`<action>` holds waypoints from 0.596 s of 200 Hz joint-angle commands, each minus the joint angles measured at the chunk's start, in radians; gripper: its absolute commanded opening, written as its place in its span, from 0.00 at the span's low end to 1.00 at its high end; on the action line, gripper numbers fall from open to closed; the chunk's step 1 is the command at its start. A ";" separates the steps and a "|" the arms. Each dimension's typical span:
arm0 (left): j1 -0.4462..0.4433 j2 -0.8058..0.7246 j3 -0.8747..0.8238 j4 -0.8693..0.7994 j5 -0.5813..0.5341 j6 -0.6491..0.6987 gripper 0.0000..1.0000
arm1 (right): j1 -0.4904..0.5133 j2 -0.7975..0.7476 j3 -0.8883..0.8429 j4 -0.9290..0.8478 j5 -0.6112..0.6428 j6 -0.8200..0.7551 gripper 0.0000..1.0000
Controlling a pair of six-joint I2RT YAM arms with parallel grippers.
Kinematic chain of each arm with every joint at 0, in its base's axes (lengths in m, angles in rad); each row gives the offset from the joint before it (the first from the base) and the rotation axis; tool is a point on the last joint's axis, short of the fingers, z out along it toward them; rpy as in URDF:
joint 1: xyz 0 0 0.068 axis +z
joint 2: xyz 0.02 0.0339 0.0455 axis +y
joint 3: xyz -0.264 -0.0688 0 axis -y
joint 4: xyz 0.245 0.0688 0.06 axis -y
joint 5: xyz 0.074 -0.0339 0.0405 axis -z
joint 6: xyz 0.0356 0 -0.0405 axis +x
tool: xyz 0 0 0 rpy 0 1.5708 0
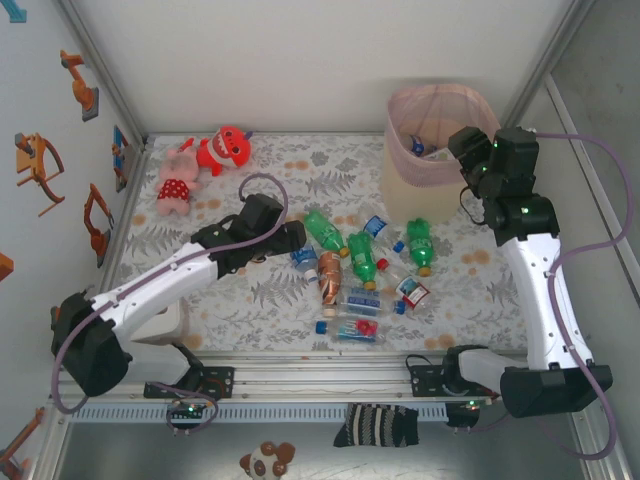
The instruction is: Put the plastic bottles in the bin
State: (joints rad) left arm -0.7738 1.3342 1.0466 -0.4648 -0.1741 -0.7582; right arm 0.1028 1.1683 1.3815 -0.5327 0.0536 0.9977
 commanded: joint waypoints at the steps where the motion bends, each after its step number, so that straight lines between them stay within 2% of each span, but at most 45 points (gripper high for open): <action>1: 0.035 0.052 0.048 -0.048 0.037 -0.043 0.82 | 0.003 -0.054 -0.041 -0.010 0.042 0.003 0.72; 62: 0.137 0.233 0.089 0.027 0.246 -0.041 0.83 | 0.003 -0.113 -0.074 -0.043 0.076 -0.015 0.71; 119: 0.154 0.380 0.139 0.060 0.283 -0.036 0.83 | 0.003 -0.145 -0.099 -0.052 0.075 -0.012 0.70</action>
State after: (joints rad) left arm -0.6312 1.6802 1.1542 -0.4343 0.0612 -0.7879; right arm 0.1028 1.0435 1.2984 -0.5728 0.0994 0.9943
